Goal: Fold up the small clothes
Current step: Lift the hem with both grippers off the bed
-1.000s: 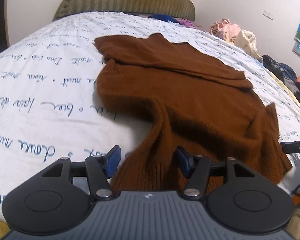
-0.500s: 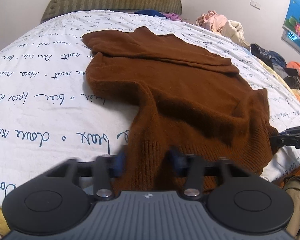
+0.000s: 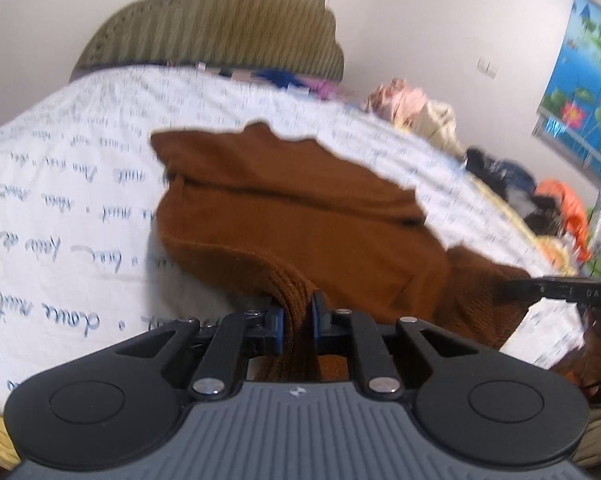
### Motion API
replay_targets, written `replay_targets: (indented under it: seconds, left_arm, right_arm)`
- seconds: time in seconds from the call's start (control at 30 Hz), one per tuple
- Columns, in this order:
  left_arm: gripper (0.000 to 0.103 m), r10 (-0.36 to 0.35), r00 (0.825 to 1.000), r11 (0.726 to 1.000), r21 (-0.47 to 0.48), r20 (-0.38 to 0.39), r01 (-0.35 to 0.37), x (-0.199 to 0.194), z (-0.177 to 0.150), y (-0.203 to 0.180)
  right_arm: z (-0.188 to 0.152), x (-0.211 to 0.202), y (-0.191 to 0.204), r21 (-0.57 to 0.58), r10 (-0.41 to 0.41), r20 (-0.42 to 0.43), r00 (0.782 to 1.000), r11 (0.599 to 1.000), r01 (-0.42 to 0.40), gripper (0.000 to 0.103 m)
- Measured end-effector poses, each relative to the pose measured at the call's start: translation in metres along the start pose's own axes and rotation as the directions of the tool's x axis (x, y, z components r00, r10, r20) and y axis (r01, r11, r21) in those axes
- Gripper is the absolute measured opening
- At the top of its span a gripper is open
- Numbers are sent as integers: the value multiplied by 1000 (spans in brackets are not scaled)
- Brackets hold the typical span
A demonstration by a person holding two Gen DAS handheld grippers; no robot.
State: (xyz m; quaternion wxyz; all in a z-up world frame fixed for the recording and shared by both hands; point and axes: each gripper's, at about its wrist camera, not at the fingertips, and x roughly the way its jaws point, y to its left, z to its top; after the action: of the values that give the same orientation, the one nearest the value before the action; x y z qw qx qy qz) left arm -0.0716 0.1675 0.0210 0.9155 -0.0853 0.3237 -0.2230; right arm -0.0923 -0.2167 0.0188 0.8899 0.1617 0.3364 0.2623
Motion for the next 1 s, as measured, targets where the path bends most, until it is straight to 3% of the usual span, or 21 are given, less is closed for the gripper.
replay_targets:
  seconds: [0.13,0.27,0.7,1.0]
  left_arm:
    - [12,-45,998,997,-58,52,48,-9,6,8]
    - [12,-7,999,998,-60,51,10,-1,6,9]
    - [12,56,994,998,-47,94,-52,23,43,-11]
    - [12,155,986,988,-25,69,-154,42,65,-26]
  right_arm:
    - [11,-18,2,-2,40,46,998,999,-40,16]
    - [13,-19,-1,30,72,56,996,997,-73,16]
    - [39,-5,-10,73,-48,159,986,997,37,15]
    - [57,6,-17,84,-100,197,975,993,84,15]
